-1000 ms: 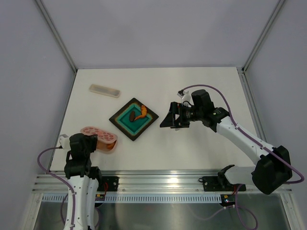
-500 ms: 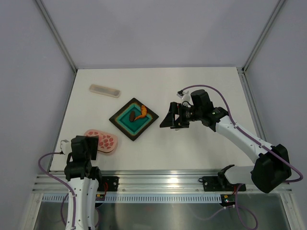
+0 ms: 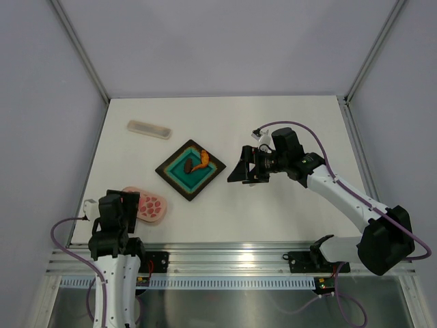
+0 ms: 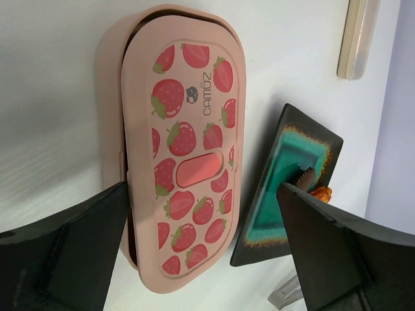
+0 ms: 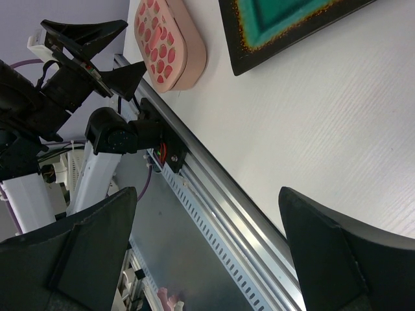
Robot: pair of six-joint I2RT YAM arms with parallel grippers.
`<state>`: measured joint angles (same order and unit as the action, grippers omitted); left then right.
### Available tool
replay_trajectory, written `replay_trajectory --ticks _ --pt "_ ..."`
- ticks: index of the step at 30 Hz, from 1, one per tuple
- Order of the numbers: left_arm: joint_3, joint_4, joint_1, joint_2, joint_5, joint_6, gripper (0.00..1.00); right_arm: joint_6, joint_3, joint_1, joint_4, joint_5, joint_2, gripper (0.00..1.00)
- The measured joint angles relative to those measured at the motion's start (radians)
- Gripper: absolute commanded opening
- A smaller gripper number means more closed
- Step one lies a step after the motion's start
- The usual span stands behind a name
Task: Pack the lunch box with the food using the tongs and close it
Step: Close the box lid on the packing box.
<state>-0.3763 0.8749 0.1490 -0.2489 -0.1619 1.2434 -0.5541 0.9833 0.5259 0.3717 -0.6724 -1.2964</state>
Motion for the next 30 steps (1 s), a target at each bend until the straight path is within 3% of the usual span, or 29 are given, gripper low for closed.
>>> replay_trajectory --ticks 10,17,19,23,30 --pt "-0.124 0.087 0.000 -0.130 -0.016 -0.031 0.99 -0.004 0.000 -0.003 -0.001 -0.002 0.000 0.98" --pt "-0.217 0.172 0.000 -0.135 -0.055 -0.063 0.99 -0.004 0.000 -0.003 -0.002 -0.002 0.000 0.98" --pt "-0.254 0.187 0.000 -0.135 -0.073 -0.084 0.93 -0.004 0.000 -0.003 -0.006 -0.002 0.000 0.98" --pt "-0.317 0.178 0.000 -0.143 -0.070 -0.196 0.84 -0.008 0.000 -0.003 -0.009 -0.002 0.000 0.98" --pt "-0.434 0.137 -0.004 -0.267 0.079 -0.471 0.84 -0.023 0.000 -0.003 -0.019 -0.003 0.000 0.98"
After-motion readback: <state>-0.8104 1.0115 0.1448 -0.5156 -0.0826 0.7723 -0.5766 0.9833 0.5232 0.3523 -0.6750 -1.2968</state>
